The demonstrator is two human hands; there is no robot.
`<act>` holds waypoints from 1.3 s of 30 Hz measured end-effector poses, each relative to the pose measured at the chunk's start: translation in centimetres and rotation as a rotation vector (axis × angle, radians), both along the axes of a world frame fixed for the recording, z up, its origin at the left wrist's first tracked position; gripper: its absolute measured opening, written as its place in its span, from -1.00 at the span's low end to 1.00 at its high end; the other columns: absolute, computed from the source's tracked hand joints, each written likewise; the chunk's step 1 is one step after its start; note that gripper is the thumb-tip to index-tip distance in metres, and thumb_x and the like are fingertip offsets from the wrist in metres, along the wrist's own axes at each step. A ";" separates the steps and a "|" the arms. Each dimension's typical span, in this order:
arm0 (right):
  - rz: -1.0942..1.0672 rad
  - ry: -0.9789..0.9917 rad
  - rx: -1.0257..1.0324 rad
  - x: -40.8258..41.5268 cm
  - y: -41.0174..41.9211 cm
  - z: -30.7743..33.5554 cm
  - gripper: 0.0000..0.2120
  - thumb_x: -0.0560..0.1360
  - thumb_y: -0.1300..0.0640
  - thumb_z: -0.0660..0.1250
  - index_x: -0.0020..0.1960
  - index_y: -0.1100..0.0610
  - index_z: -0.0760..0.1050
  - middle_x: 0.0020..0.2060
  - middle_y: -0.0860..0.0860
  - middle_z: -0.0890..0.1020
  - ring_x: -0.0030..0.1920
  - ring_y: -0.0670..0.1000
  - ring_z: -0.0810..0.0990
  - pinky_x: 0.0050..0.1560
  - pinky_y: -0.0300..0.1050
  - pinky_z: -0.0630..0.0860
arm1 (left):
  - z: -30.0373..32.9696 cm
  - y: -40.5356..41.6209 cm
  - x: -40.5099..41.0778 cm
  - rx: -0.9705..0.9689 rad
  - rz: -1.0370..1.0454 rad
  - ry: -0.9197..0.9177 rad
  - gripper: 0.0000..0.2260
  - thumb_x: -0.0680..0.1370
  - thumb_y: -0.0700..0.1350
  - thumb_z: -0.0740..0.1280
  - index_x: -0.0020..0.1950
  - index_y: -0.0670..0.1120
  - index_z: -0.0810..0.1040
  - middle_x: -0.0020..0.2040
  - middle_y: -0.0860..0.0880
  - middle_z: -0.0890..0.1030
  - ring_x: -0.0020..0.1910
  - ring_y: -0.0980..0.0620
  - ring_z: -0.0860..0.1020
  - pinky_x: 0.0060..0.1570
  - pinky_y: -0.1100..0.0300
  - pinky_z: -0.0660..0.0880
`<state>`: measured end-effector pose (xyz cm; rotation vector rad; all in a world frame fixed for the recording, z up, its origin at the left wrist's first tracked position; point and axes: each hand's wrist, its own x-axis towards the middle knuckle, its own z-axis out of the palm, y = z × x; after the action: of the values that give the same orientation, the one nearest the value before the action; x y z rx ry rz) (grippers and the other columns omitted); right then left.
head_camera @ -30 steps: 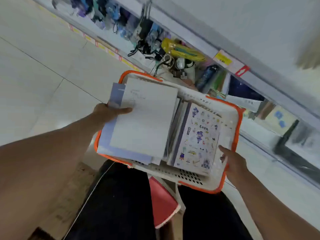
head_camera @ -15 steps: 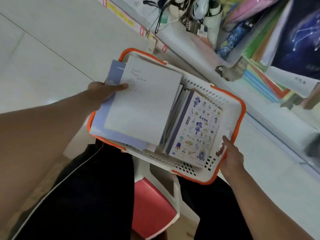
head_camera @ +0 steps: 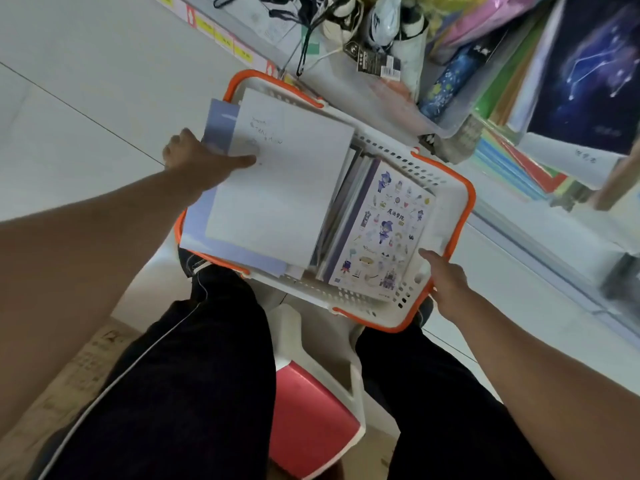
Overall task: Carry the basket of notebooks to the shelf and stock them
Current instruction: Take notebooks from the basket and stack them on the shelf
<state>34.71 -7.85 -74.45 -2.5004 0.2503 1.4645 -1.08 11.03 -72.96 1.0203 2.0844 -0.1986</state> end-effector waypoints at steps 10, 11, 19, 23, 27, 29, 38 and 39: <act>1.056 0.160 0.308 -6.8 4.3 7.5 -0.42 0.49 -0.10 0.43 0.41 0.14 0.43 0.24 0.04 0.58 0.13 0.02 0.59 0.06 -0.14 0.50 | 7.3 -8.1 9.8 -0.018 -0.332 -0.462 -0.66 0.45 0.12 0.46 0.15 0.01 0.58 0.06 0.11 0.61 -0.17 0.16 0.57 -0.24 0.41 0.40; 1.111 0.139 0.334 -7.0 4.8 6.5 -0.39 0.47 -0.13 0.44 0.41 0.14 0.42 0.28 0.05 0.56 0.17 0.03 0.57 0.08 -0.15 0.47 | 6.4 -8.6 10.5 -0.033 -0.373 -0.470 -0.65 0.46 0.10 0.45 0.19 0.00 0.57 0.06 0.11 0.60 -0.12 0.15 0.56 -0.20 0.42 0.38; 2.079 -0.109 0.465 -4.7 11.1 -3.0 -0.39 0.41 0.19 0.43 0.43 0.01 0.39 0.34 0.03 0.39 0.11 0.14 0.53 0.00 0.11 0.58 | -0.3 -6.9 12.2 0.291 -1.318 -0.250 -0.60 0.51 -0.12 0.37 0.34 -0.07 0.44 0.19 -0.05 0.50 0.11 -0.07 0.51 -0.14 0.13 0.42; 2.234 -0.146 0.404 -4.3 12.6 -3.8 -0.50 0.51 0.09 0.39 0.43 -0.02 0.41 0.38 0.00 0.40 0.19 0.13 0.53 0.13 0.10 0.54 | -1.2 -4.9 12.4 0.241 -1.343 -0.326 -0.64 0.50 0.00 0.40 0.26 -0.08 0.54 0.09 -0.03 0.56 0.02 -0.01 0.53 -0.02 0.08 0.49; 2.276 -0.187 0.457 -4.3 12.1 -3.7 -0.52 0.50 0.13 0.40 0.40 -0.02 0.45 0.33 0.01 0.51 0.20 0.12 0.55 0.13 0.09 0.54 | -1.1 -4.6 13.0 0.148 -1.447 -0.207 -0.52 0.51 0.14 0.36 0.33 -0.10 0.50 0.15 -0.08 0.55 0.07 -0.04 0.52 0.09 0.03 0.48; 2.245 -0.254 0.494 -4.4 11.7 -3.7 -0.54 0.47 0.21 0.40 0.36 -0.01 0.51 0.23 0.02 0.60 0.14 0.11 0.59 0.11 0.08 0.56 | -0.3 -5.5 13.3 0.129 -1.505 -0.169 -0.47 0.52 0.19 0.33 0.39 -0.08 0.45 0.23 -0.07 0.53 0.16 -0.04 0.49 0.15 0.09 0.44; 2.041 -0.247 0.698 -5.3 10.6 3.5 -0.92 0.43 0.26 0.44 -0.12 0.10 0.61 -0.31 -0.05 0.58 -0.24 0.00 0.52 -0.29 -0.13 0.35 | 3.5 -9.8 13.2 0.069 -0.805 -0.496 -0.53 0.51 0.23 0.34 0.24 -0.08 0.54 0.08 0.01 0.57 0.07 0.01 0.57 0.04 0.12 0.59; 1.957 -0.274 0.826 -5.4 10.4 4.5 -0.93 0.43 0.27 0.45 -0.10 0.14 0.62 -0.28 -0.03 0.61 -0.23 0.00 0.54 -0.24 -0.12 0.37 | 3.9 -9.8 13.1 0.041 -0.717 -0.568 -0.62 0.53 0.15 0.36 0.21 -0.07 0.55 0.03 0.02 0.59 0.01 0.03 0.59 -0.04 0.12 0.62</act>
<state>29.28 2.51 -69.98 -1.6021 -2.6748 0.8617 11.99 1.25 -69.07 1.6007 1.1653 -0.1908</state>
